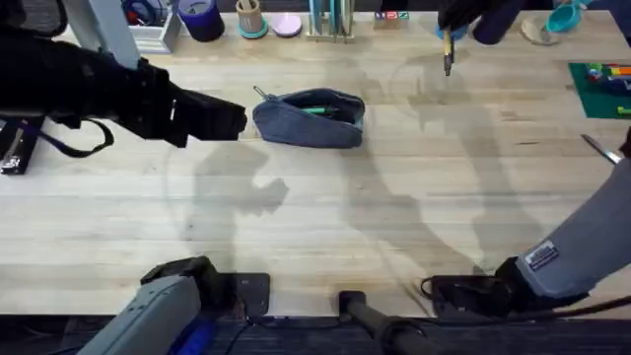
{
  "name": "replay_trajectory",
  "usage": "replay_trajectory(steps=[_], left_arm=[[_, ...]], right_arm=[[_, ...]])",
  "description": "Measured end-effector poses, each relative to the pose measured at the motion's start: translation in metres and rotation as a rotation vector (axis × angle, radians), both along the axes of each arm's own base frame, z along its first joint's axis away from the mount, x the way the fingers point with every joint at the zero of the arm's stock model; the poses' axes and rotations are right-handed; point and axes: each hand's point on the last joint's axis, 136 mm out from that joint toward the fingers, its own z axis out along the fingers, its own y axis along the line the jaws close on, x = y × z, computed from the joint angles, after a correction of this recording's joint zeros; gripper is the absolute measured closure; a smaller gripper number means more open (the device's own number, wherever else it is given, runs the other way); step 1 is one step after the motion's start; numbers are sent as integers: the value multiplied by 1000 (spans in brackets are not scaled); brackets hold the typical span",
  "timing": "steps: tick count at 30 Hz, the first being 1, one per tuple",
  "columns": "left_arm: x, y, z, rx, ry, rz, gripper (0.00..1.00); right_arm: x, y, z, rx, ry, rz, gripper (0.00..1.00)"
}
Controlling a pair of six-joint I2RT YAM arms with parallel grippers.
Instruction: Unzip the bag, pick up the pens from the table one at a time and place them inside, then zip the bag closed.
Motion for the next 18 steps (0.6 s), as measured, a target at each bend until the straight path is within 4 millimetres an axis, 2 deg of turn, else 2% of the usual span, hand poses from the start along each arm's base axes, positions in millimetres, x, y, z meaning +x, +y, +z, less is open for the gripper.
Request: replay_trajectory(steps=[18], left_arm=[[0, 0, 0, 0, 0, 0, 6]], right_arm=[[-44, 15, 10, 17, -57, 188, 967]])
